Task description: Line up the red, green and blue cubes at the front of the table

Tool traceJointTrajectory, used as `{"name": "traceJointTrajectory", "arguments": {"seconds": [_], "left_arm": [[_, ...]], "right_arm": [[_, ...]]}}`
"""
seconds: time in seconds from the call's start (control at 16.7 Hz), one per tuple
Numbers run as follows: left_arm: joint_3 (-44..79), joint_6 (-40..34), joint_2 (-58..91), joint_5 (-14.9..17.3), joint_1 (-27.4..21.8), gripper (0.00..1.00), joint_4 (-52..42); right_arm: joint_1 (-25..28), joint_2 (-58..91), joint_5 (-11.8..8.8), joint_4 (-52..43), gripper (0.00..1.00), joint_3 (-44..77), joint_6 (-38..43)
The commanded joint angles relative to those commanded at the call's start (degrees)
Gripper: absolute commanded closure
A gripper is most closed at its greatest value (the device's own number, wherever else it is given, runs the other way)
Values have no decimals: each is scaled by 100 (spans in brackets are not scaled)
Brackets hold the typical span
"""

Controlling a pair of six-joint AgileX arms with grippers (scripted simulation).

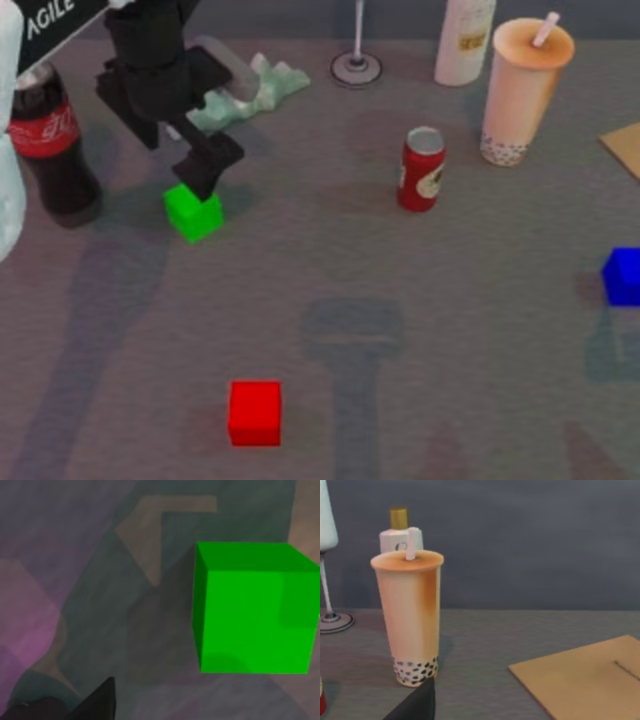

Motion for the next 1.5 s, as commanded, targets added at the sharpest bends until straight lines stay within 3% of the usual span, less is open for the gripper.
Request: {"name": "traceJointTrajectory", "arguments": {"seconds": [0.24, 0.6, 0.9, 1.5], "left_arm": [[-235, -14, 18, 0, -12, 0, 235], [-1241, 7, 245, 3, 6, 0, 1508], [-1335, 11, 275, 3, 8, 0, 1610], [-1335, 11, 275, 3, 8, 75, 1610]], "right_arm": [[0, 0, 0, 0, 0, 0, 0], [0, 0, 0, 0, 0, 0, 0], [0, 0, 0, 0, 0, 0, 0], [0, 0, 0, 0, 0, 0, 0]]}}
